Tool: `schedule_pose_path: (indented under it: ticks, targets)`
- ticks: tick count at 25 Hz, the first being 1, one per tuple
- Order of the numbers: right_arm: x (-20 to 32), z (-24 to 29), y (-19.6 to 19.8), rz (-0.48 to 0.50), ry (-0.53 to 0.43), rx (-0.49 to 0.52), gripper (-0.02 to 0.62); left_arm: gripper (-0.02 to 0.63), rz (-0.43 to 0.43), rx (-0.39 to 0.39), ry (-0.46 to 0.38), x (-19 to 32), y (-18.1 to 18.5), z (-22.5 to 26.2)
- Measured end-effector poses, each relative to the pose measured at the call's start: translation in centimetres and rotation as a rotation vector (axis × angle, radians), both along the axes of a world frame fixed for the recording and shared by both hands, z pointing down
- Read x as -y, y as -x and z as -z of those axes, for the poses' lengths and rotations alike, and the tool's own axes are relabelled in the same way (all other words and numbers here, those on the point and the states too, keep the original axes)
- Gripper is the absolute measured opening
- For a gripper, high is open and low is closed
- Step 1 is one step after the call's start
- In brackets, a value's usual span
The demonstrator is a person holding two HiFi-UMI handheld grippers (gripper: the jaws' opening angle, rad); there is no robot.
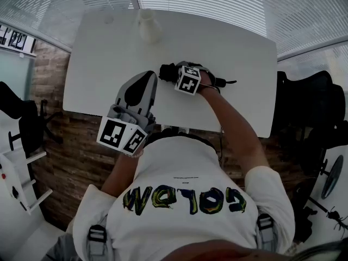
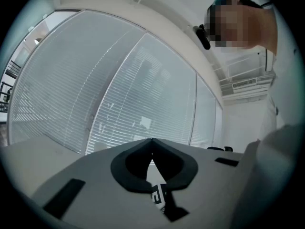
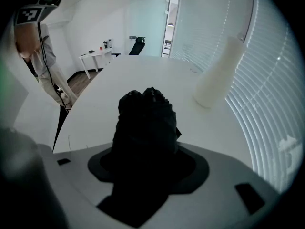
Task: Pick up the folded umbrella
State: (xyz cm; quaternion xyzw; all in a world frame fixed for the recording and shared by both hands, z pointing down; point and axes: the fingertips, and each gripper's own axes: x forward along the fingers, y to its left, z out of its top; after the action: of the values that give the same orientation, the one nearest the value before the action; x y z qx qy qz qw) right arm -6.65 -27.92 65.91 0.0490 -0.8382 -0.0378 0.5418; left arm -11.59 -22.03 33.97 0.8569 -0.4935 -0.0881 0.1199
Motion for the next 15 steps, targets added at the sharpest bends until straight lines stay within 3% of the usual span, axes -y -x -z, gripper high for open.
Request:
schedule_pose_path:
  ticks: [6,15]
  targets:
    - [0.0,1.6,-0.9,-0.024,-0.028,0.019,0.252,0.011,-0.012,0.002,-0.008,-0.2,-0.7,0.3]
    - [0.2,6.8,-1.7,-0.107,-0.066,0.146,0.255,0.011,-0.037,0.005,-0.018,-0.4,-1.4,0.8]
